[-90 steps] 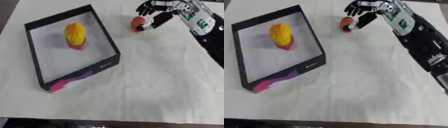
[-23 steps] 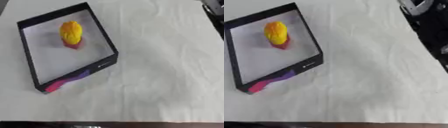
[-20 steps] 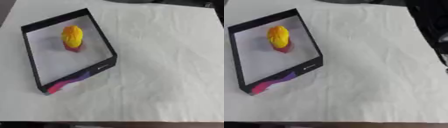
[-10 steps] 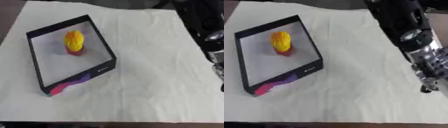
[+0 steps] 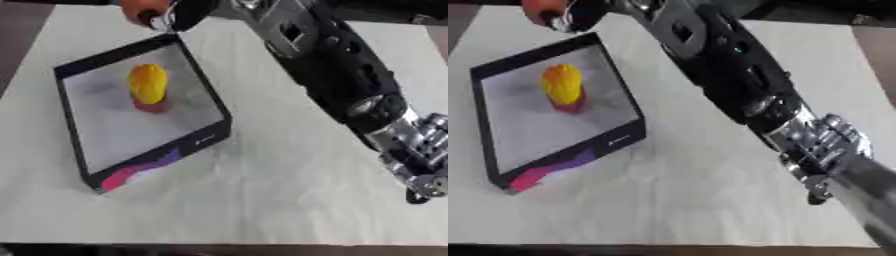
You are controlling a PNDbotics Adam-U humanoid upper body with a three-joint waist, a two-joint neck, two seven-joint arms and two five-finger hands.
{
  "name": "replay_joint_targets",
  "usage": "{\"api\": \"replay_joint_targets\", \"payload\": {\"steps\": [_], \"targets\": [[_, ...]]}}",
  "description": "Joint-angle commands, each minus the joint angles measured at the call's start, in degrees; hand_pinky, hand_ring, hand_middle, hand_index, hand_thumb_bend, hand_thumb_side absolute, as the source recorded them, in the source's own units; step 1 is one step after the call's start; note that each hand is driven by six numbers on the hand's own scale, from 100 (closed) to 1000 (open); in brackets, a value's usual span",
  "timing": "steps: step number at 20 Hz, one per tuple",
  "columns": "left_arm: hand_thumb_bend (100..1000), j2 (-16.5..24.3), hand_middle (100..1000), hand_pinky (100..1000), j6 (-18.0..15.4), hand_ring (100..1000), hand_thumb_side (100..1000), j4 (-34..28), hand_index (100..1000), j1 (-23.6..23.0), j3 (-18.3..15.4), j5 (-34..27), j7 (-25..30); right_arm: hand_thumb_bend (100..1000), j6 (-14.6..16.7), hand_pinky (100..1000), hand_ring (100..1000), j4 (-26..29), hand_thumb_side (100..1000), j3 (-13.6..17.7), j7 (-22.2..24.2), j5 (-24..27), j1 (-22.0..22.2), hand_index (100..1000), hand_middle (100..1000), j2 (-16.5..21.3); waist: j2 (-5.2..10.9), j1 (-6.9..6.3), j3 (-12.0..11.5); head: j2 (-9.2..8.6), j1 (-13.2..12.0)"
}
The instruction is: Pick up objects on the table and place them in the box.
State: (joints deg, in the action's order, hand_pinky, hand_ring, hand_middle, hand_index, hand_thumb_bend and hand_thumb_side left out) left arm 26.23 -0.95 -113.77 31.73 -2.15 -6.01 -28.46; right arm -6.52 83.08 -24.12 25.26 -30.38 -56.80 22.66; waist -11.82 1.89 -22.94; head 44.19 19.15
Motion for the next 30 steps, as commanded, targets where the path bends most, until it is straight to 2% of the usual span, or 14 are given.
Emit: {"api": "replay_joint_targets", "payload": {"steps": [1,7,13,18,19,20,22,25,28,29,30], "targets": [[513,1.6,756,713,0.6,644,432,-0.8,802,0.7,0.1,-0.8,0.2,238,0.4,806,646,-1.0,100,-0.5,0.6,-1.5,-0.5,635,473,-0.9,1.44,-0.36,-0.2,-0.08,0.4],[515,1.2,754,711,1.3,640,436,-0.8,801,0.8,0.2,-1.2,0.2,228,1.4,807,654,-2.2,100,-2.3,1.8,-3.1,1.1,650,487,-3.6,1.1,-0.02,-0.5,-0.08,0.6],[515,0.7,754,711,1.4,640,437,-0.8,802,0.7,0.3,-1.3,0.1,247,1.4,812,684,-2.4,100,-2.7,2.3,-3.2,1.5,696,534,-4.2,1.05,0.13,-0.5,-0.08,0.8],[517,0.5,753,709,1.5,638,438,-0.8,802,0.5,0.2,-1.3,-0.1,371,1.3,853,782,-2.6,112,-2.1,1.6,-3.4,1.6,813,707,-3.9,0.81,0.21,-0.6,-0.08,0.6],[517,0.5,753,709,1.5,637,438,-0.8,802,0.4,0.1,-1.3,-0.1,396,1.2,866,806,-2.5,180,-1.8,1.1,-3.2,1.6,837,746,-3.7,0.8,0.21,-0.5,-0.08,0.5],[517,0.5,753,709,1.5,638,437,-0.8,801,0.4,0.1,-1.3,-0.1,399,1.0,869,810,-2.3,204,-1.4,0.5,-2.7,1.4,843,758,-3.3,0.81,0.2,-0.5,-0.08,0.4],[520,0.7,753,709,1.3,640,433,-0.8,801,0.3,0.0,-1.2,-0.3,405,0.1,874,816,-1.2,264,0.2,-1.3,-0.5,0.5,853,769,-1.7,0.93,0.21,-0.3,-0.08,0.3],[524,0.9,754,711,0.4,645,425,-0.8,803,0.2,-0.4,-0.8,-0.9,360,-2.6,882,815,1.1,231,4.0,-5.4,5.5,-1.5,849,762,2.7,1.24,0.26,0.1,-0.08,-0.2],[524,1.5,753,710,0.0,643,424,-0.8,802,-0.4,-0.7,-0.4,-1.7,309,-5.4,883,811,4.9,166,8.5,-10.6,13.5,-2.3,843,750,9.3,1.57,0.45,0.9,-0.08,-1.4],[523,1.6,753,709,0.0,642,426,-0.8,802,-0.7,-0.8,-0.4,-2.0,268,-6.1,884,810,6.6,146,9.8,-12.0,16.2,-2.0,839,746,11.5,1.64,0.55,1.3,-0.08,-1.8],[522,1.8,753,709,0.2,640,428,-0.8,802,-1.0,-0.9,-0.3,-2.2,181,-6.7,885,810,8.7,135,11.1,-13.2,19.1,-1.2,834,745,14.0,1.69,0.66,1.7,-0.08,-2.3]]}}
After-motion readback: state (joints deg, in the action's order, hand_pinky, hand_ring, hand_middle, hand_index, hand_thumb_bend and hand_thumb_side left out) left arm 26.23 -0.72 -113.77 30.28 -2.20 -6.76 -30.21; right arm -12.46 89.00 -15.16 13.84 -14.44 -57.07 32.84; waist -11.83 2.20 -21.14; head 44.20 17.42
